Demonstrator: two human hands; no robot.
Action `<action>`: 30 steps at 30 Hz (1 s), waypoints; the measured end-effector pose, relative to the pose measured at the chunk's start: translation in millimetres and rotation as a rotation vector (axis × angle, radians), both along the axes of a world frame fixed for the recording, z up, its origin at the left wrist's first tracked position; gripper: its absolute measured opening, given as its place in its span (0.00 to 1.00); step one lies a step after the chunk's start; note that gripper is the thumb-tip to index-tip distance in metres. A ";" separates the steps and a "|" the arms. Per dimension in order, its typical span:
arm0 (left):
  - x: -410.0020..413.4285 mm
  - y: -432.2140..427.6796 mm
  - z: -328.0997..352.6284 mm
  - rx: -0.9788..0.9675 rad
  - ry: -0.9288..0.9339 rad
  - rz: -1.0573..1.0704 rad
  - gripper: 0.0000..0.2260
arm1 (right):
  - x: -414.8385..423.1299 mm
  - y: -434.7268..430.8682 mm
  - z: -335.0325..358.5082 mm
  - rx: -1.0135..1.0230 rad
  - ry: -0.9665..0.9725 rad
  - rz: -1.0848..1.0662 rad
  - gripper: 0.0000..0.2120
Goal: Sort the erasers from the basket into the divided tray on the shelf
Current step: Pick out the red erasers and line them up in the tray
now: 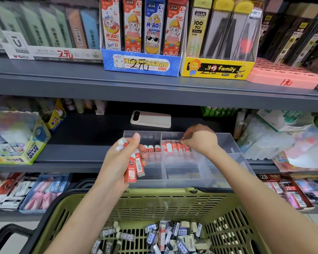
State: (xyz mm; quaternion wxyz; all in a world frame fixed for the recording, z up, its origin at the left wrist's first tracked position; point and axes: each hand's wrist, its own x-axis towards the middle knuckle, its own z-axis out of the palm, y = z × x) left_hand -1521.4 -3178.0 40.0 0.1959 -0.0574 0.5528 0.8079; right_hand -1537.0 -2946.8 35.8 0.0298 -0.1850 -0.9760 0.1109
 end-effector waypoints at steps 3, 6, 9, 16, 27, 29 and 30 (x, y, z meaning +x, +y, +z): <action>-0.2 4.9 0.5 0.055 -0.021 0.005 0.17 | 4.4 -5.4 -14.2 0.125 0.096 -0.039 0.14; 0.3 9.6 3.8 0.107 -0.060 -0.002 0.18 | 7.0 -6.3 -14.1 0.151 0.087 -0.049 0.16; 0.3 13.7 8.2 0.168 -0.093 -0.001 0.19 | 19.8 -19.0 -2.9 0.317 0.213 0.013 0.17; 0.0 24.6 8.1 0.298 -0.107 0.141 0.13 | 70.9 -96.5 26.5 -0.905 0.264 0.235 0.16; -4.7 -11.5 1.8 0.224 -0.036 0.357 0.11 | 55.9 -73.9 33.6 -1.123 0.140 -0.044 0.08; -10.2 -26.8 1.0 0.182 -0.006 0.398 0.11 | 42.2 -70.2 34.3 -1.024 0.130 -0.042 0.09; -12.4 -33.2 0.3 0.157 0.019 0.406 0.12 | 34.4 -71.1 33.1 -0.994 0.121 -0.031 0.08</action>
